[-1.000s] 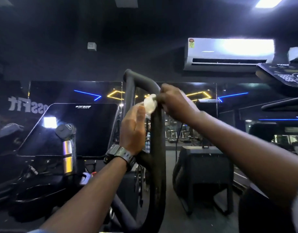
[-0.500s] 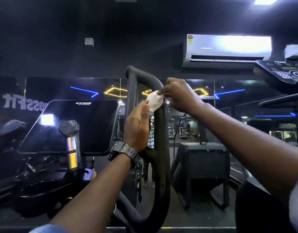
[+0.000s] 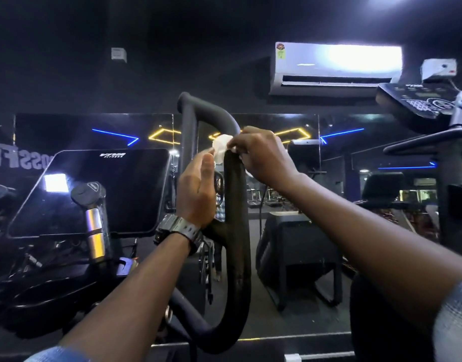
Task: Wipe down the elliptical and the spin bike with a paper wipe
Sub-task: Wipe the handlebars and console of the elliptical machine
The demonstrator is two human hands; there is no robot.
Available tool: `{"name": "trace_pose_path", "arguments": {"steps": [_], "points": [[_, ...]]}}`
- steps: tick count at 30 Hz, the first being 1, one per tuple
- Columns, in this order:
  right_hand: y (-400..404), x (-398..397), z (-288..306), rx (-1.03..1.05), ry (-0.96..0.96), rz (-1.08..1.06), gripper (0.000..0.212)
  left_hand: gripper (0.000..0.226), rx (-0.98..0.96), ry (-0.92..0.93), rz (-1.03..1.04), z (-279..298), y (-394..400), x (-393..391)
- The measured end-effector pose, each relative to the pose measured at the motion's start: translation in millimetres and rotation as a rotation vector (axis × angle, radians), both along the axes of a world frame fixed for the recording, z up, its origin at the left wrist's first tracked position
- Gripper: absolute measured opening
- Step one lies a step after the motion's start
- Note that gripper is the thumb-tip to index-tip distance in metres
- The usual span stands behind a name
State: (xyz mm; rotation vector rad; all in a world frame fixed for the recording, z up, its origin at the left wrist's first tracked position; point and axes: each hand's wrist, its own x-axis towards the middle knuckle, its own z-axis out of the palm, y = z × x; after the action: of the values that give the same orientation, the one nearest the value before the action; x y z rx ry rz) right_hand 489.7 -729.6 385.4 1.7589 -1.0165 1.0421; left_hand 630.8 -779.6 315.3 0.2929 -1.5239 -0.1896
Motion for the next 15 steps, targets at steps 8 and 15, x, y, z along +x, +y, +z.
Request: {"name": "trace_pose_path", "arguments": {"steps": [8, 15], "points": [[17.0, -12.7, -23.3, 0.093, 0.298, -0.038, 0.035, 0.101, 0.005, -0.048, -0.055, 1.5, -2.7, 3.8], [11.0, 3.9, 1.1, 0.125, 0.237, -0.185, 0.024, 0.089, 0.027, -0.005, -0.078, 0.2, -0.1, 4.5]]}}
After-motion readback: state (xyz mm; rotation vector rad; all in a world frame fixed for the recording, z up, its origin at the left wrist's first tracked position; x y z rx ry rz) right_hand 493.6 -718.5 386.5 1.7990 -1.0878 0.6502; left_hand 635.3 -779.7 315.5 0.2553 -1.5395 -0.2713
